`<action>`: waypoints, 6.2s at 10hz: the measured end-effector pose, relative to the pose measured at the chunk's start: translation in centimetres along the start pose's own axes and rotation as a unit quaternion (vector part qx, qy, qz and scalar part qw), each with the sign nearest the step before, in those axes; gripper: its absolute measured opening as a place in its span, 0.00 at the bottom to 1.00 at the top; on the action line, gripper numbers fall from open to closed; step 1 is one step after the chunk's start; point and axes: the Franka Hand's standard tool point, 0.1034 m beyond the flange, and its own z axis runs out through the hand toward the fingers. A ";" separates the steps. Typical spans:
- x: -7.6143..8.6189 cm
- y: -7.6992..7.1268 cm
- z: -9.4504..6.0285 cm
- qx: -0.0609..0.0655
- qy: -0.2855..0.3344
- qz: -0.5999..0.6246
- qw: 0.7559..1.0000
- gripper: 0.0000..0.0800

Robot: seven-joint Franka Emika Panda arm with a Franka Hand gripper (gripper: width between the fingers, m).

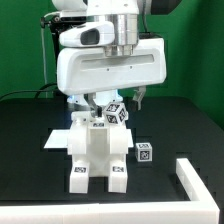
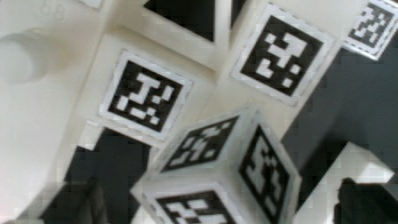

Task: Assemble chair

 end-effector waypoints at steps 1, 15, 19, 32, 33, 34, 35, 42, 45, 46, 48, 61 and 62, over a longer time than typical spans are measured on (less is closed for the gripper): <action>0.0 0.0 0.0 -0.002 -0.002 -0.035 0.999 0.81; 0.2 0.9 0.2 -0.019 0.014 -0.033 0.999 0.36; 0.2 0.9 0.2 -0.017 0.017 0.093 0.995 0.36; 0.8 0.2 0.3 0.016 0.020 0.592 0.806 0.54; 1.0 -0.1 0.2 0.018 0.012 0.572 0.820 0.74; 1.4 -0.3 0.0 0.019 0.015 0.537 0.843 0.80; 1.4 -0.2 0.0 0.018 0.015 0.514 0.858 0.80; 1.4 -0.7 0.2 -0.003 0.010 0.143 0.990 0.81; 1.2 -0.5 0.2 -0.008 0.006 0.026 1.000 0.80; 1.2 -0.5 0.2 -0.008 0.006 0.026 1.000 0.80; 1.2 -0.5 0.2 -0.008 0.006 0.026 1.000 0.42; 1.9 -0.8 0.4 0.012 0.017 0.586 0.810 0.36; 1.9 -0.8 0.4 0.012 0.017 0.585 0.811 0.38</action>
Offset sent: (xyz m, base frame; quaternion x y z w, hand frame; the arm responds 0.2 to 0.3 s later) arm -0.0009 -0.0002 0.0013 0.0014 -0.0056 0.0050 1.0000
